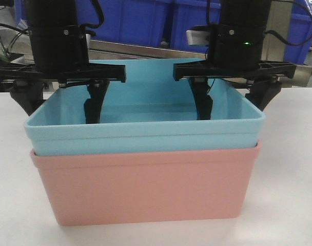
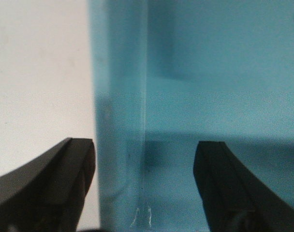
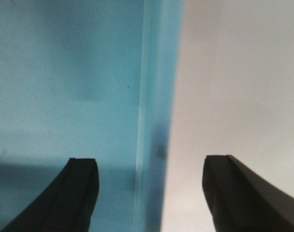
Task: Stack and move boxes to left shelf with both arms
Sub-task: 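Lower both grippers and clamp the stacked bins' walls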
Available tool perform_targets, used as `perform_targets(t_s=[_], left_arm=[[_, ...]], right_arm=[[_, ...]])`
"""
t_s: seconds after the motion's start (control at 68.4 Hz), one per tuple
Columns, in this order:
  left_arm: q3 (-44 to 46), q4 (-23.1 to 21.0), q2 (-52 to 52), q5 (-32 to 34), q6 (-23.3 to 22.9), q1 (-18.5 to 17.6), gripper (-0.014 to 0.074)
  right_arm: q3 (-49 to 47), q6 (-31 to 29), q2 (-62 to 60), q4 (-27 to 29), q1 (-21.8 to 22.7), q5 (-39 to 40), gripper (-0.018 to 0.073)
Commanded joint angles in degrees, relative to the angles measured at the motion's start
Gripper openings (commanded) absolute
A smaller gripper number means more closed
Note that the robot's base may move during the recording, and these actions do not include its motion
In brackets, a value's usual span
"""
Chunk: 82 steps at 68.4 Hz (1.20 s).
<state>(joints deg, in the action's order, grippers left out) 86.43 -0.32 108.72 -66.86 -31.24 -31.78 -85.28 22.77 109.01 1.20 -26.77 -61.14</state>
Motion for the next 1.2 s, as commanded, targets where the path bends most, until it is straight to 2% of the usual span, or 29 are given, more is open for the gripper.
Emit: perform_targets(t_s=[0.0, 0.19, 0.38, 0.526, 0.672, 0.789, 0.935, 0.979, 1.184], left_arm=[[1.79, -0.37, -3.07, 0.08, -0.42, -0.33, 0.0355], [1.79, -0.65, -3.07, 0.56, -0.45, -0.33, 0.0344], [1.79, -1.51, -3.07, 1.31, -0.66, -0.33, 0.0227], [1.79, -1.51, -2.94, 1.31, -1.09, -0.33, 0.0214], [1.79, -1.64, -2.68, 1.31, -1.48, -0.33, 0.0202], [1.79, -1.64, -2.68, 1.31, -1.57, -0.33, 0.012], [1.79, -1.64, -2.68, 1.42, -1.57, -0.33, -0.002], [1.79, -1.64, -2.68, 1.53, -1.57, -0.33, -0.001], [1.79, -1.64, -2.68, 1.19, -1.57, -0.33, -0.0012]], right_arm=[[-1.77, -0.02, -2.95, 0.37, 0.06, 0.82, 0.055], [-1.77, -0.02, -2.95, 0.41, 0.06, 0.82, 0.055], [-1.77, -0.02, -2.95, 0.75, 0.06, 0.82, 0.055], [-1.77, -0.02, -2.95, 0.91, 0.06, 0.82, 0.054], [-1.77, -0.02, -2.95, 0.91, 0.06, 0.76, 0.0442], [-1.77, -0.02, -2.95, 0.91, 0.06, 0.76, 0.034], [-1.77, -0.02, -2.95, 0.91, 0.06, 0.65, 0.0121], [-1.77, -0.02, -2.95, 0.91, 0.06, 0.65, 0.0048], [-1.77, -0.02, -2.95, 0.91, 0.06, 0.58, 0.0057]])
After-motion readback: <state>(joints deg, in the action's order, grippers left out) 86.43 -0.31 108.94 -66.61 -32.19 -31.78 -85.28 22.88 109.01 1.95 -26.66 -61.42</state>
